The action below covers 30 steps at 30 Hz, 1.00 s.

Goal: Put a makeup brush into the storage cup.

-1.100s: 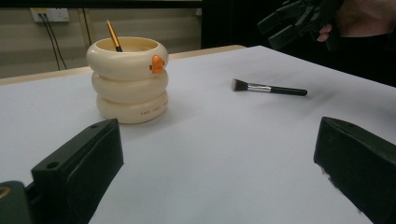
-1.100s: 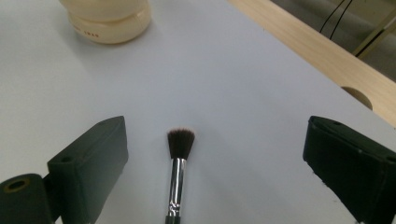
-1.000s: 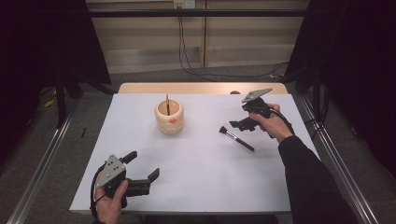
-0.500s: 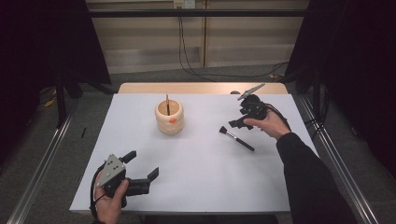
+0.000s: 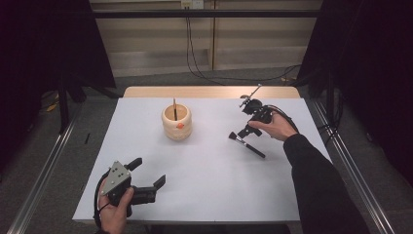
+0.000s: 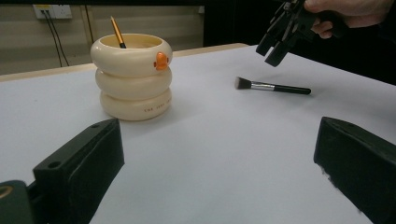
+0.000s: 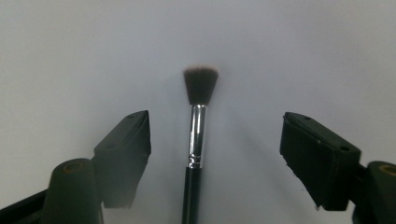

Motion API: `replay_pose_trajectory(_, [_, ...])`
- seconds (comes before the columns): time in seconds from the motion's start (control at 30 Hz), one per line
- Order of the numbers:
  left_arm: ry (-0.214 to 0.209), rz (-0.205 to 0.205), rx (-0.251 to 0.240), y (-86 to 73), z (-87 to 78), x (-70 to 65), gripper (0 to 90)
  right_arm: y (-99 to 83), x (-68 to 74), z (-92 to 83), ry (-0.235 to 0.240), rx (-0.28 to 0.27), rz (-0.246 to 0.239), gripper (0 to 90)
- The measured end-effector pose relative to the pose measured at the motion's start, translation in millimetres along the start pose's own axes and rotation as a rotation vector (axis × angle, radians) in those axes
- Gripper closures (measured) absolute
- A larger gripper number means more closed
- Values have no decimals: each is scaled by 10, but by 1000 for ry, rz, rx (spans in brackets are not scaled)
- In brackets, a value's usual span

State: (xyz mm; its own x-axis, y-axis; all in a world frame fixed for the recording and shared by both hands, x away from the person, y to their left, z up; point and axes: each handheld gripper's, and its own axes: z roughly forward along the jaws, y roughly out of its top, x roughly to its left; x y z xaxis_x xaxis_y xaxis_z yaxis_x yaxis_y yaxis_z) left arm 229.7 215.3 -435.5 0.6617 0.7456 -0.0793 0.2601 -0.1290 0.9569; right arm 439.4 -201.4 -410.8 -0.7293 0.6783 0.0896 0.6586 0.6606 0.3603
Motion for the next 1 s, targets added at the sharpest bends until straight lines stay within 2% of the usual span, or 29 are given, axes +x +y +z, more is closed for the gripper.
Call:
replay_pose_trajectory(0.07, [5,0,3,0,-3,-4,16,6,-9,23,-4,25,15,298])
replay_pose_trajectory(0.13, [-1,1,2,0,-1,-5,15,2,-23,65,-5,50,-6,306])
replay_pose_trajectory(0.2, [2,1,3,0,-1,-4,15,7,-12,83,-7,65,10,338])
replay_pose_trajectory(0.23, [10,0,6,0,0,-6,16,5,-23,90,-7,57,-1,357])
replay_pose_trajectory(0.27, [14,5,9,0,-2,-1,17,4,-27,88,11,68,-5,365])
replay_pose_trajectory(0.3, [9,-7,4,-1,-1,-2,17,6,-36,86,13,67,-9,381])
replay_pose_trajectory(0.4, [7,-7,2,-2,-5,4,18,-6,-53,95,22,86,-6,433])
replay_pose_trajectory(0.63, [6,-6,3,-2,-5,4,18,-13,-64,148,43,122,-25,622])
replay_pose_trajectory(0.73, [4,-3,3,-1,-7,4,17,-7,-57,193,34,139,-40,643])
replay_pose_trajectory(0.8, [2,-4,2,-2,-8,5,17,-6,-38,222,41,136,-36,643])
replay_pose_trajectory(1.0, [1,-3,2,-3,-10,5,17,9,27,307,71,174,-62,686])
